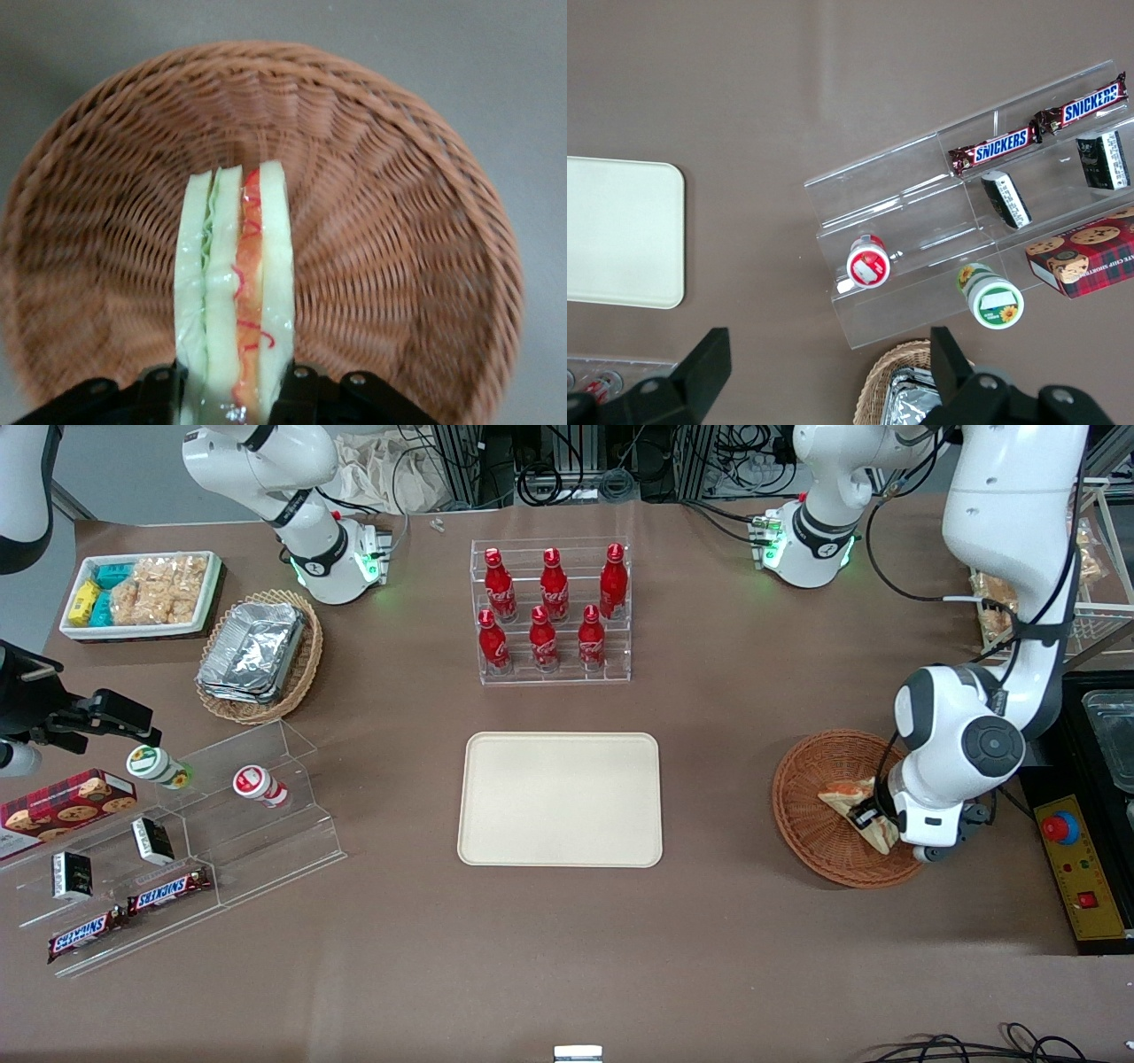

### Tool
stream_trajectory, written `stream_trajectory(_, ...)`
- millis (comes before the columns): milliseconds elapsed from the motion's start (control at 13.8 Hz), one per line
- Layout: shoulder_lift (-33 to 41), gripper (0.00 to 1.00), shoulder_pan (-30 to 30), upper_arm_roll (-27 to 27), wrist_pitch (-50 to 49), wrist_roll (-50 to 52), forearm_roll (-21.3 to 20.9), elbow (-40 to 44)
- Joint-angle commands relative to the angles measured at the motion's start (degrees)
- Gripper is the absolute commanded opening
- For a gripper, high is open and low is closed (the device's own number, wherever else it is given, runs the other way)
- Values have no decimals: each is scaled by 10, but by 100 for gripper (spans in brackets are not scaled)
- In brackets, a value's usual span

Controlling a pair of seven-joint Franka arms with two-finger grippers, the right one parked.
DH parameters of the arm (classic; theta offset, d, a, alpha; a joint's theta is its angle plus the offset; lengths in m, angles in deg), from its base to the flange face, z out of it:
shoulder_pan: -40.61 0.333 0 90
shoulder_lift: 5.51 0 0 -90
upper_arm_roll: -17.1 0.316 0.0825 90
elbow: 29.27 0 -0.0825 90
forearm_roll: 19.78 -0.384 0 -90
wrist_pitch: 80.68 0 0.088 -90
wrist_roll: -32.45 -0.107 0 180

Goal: Place sandwich from basket to tray
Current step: 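Lift the sandwich with the left gripper and carry it toward the cream tray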

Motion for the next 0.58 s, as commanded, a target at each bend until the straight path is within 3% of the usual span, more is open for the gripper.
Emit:
stream_trajectory(0,76,0,-53,-7,-153,17,-3,65)
stream_trajectory(290,69,0,-125,-87,-160,28,17,108)
stream_trajectory(507,21,0,-143,-148,-52,-7,14,104)
